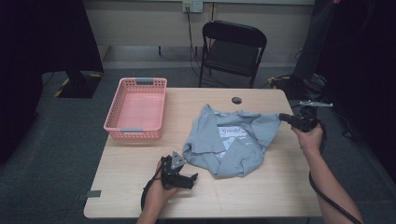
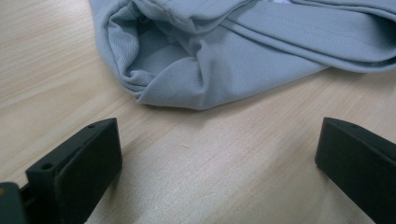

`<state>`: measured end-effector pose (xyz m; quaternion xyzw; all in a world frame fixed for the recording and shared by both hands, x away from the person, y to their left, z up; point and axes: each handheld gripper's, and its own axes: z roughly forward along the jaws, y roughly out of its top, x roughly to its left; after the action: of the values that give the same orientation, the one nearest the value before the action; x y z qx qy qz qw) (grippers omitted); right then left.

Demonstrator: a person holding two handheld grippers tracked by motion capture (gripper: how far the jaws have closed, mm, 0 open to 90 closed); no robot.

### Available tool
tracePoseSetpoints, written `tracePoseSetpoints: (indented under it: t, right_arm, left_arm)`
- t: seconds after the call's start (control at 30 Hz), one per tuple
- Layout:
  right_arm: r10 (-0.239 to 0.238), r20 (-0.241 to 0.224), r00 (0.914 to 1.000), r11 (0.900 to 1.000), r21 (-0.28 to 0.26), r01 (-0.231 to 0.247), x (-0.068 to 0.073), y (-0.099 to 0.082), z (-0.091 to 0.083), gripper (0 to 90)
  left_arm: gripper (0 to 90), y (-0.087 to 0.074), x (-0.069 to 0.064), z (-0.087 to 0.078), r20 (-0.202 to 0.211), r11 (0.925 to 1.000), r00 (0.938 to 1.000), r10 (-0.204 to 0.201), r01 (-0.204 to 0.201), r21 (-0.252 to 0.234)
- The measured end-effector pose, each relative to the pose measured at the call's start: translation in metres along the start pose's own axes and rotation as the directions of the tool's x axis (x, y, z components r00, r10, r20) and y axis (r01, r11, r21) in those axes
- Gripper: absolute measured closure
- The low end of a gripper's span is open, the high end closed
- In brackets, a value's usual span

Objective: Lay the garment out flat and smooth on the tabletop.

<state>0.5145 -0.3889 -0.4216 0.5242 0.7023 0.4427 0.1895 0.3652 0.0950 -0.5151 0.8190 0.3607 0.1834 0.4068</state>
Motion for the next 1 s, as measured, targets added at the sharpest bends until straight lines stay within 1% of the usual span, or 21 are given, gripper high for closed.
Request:
tracePoseSetpoints:
  t: [0.03, 0.07, 0.1, 0.13, 0.17, 0.2, 0.23, 0.27, 0.3, 0.4, 0.47, 0.57, 0.6, 0.7, 0.73, 0.77, 0.8, 0.83, 0.93, 0.97, 1.0]
  right_arm:
    - [0.004, 0.009, 0.9999, 1.0000, -0.003, -0.004, -0.003, 0.000, 0.000, 87.6]
    - [0.004, 0.021, 0.9998, 1.0000, -0.006, -0.003, -0.005, 0.000, 0.000, 84.2]
    - [0.004, 0.057, 0.9983, 0.9999, -0.017, -0.003, -0.007, 0.001, 0.000, 67.9]
    - [0.012, 0.058, 0.9982, 0.9997, -0.022, -0.011, -0.006, 0.001, -0.001, 58.5]
    - [0.012, 0.058, 0.9982, 0.9997, -0.022, -0.011, -0.006, 0.001, -0.001, 58.5]
    - [0.021, 0.057, 0.9982, 0.9994, -0.030, -0.020, -0.005, 0.002, -0.001, 50.8]
    - [0.000, 0.048, 0.9988, 0.9994, -0.033, 0.002, -0.001, 0.002, -0.003, 47.9]
    - [-0.027, 0.034, 0.9991, 0.9990, -0.036, 0.028, 0.003, 0.003, -0.005, 41.7]
    - [-0.047, 0.025, 0.9986, 0.9985, -0.029, 0.048, 0.009, 0.003, -0.006, 31.1]
    - [-0.080, -0.022, 0.9966, 0.9959, -0.045, 0.078, 0.024, -0.004, -0.011, 17.9]
    - [-0.089, -0.061, 0.9941, 0.9956, -0.033, 0.087, 0.032, -0.011, -0.012, 10.2]
    - [-0.112, -0.073, 0.9910, 0.9935, -0.026, 0.111, 0.042, -0.021, -0.015, 9.7]
    - [-0.130, -0.075, 0.9886, 0.9915, -0.014, 0.130, 0.047, -0.026, -0.017, 9.6]
    - [-0.146, -0.099, 0.9843, 0.9892, -0.001, 0.147, 0.056, -0.038, -0.021, 8.2]
    - [-0.160, -0.095, 0.9825, 0.9870, 0.002, 0.161, 0.059, -0.043, -0.023, 8.1]
    - [-0.160, -0.102, 0.9818, 0.9870, -0.004, 0.161, 0.062, -0.048, -0.024, 8.1]
    - [-0.154, -0.121, 0.9806, 0.9876, 0.011, 0.157, 0.064, -0.053, -0.024, 8.1]
    - [-0.161, -0.127, 0.9786, 0.9858, 0.025, 0.166, 0.067, -0.058, -0.025, 8.1]
    - [-0.212, -0.114, 0.9706, 0.9744, 0.051, 0.219, 0.075, -0.075, -0.026, 8.1]
    - [-0.212, -0.122, 0.9695, 0.9741, 0.053, 0.220, 0.076, -0.081, -0.027, 8.0]
    - [-0.204, -0.142, 0.9686, 0.9738, 0.073, 0.216, 0.078, -0.087, -0.027, 7.8]
  left_arm:
    - [0.0, 0.000, 0.000, 0.000, 0.000, 1.0000, 1.0000, 0.000, 0.000, 0.000]
    - [0.0, 0.000, 0.000, 0.000, 0.000, 1.0000, 1.0000, 0.000, 0.000, 0.000]
    - [0.0, 0.000, 0.000, 0.000, 0.000, 1.0000, 1.0000, 0.000, 0.000, 0.000]
    - [0.0, 0.000, 0.000, 0.000, 0.000, 1.0000, 1.0000, 0.000, 0.000, 0.000]
    - [0.0, 0.000, 0.000, 0.000, 0.000, 1.0000, 1.0000, 0.000, 0.000, 0.000]
    - [0.0, 0.000, 0.000, 0.000, 0.000, 1.0000, 1.0000, 0.000, 0.000, 0.000]
    - [0.0, 0.000, 0.000, 0.000, 0.000, 1.0000, 1.0000, 0.000, 0.000, 0.000]
    - [0.0, 0.000, 0.000, 0.000, 0.000, 1.0000, 1.0000, 0.000, 0.000, 0.000]
    - [0.0, 0.000, 0.000, 0.000, 0.000, 1.0000, 1.0000, 0.000, 0.000, 0.000]
    - [0.0, 0.000, 0.000, 0.000, 0.000, 1.0000, 1.0000, 0.001, -0.001, 0.000]
    - [0.0, 0.000, 0.000, 0.000, 0.000, 1.0000, 1.0000, 0.001, -0.001, 0.000]
    - [0.0, 0.000, 0.000, 0.000, 0.000, 1.0000, 1.0000, 0.001, -0.001, 0.000]
    - [0.0, 0.000, 0.000, 0.000, 0.000, 1.0000, 1.0000, 0.001, -0.001, 0.000]
    - [0.0, 0.000, 0.000, 0.000, 0.000, 1.0000, 1.0000, 0.001, -0.001, 0.000]
    - [0.0, 0.000, 0.000, 0.000, 0.000, 1.0000, 1.0000, 0.000, 0.000, 0.000]
    - [0.0, 0.000, 0.000, 0.000, 0.000, 1.0000, 1.0000, 0.001, -0.001, 0.000]
    - [0.0, 0.000, 0.000, 0.000, 0.001, 1.0000, 1.0000, 0.001, -0.001, 0.000]
    - [0.0, 0.000, 0.000, 0.000, 0.001, 1.0000, 1.0000, 0.001, -0.001, 0.000]
    - [0.0, 0.000, 0.000, 0.000, 0.000, 1.0000, 1.0000, 0.001, -0.001, 0.000]
    - [0.0, 0.000, 0.000, 0.000, 0.000, 1.0000, 1.0000, 0.001, -0.001, 0.000]
    - [0.0, 0.000, 0.000, 0.000, 0.000, 1.0000, 1.0000, 0.001, -0.001, 0.000]
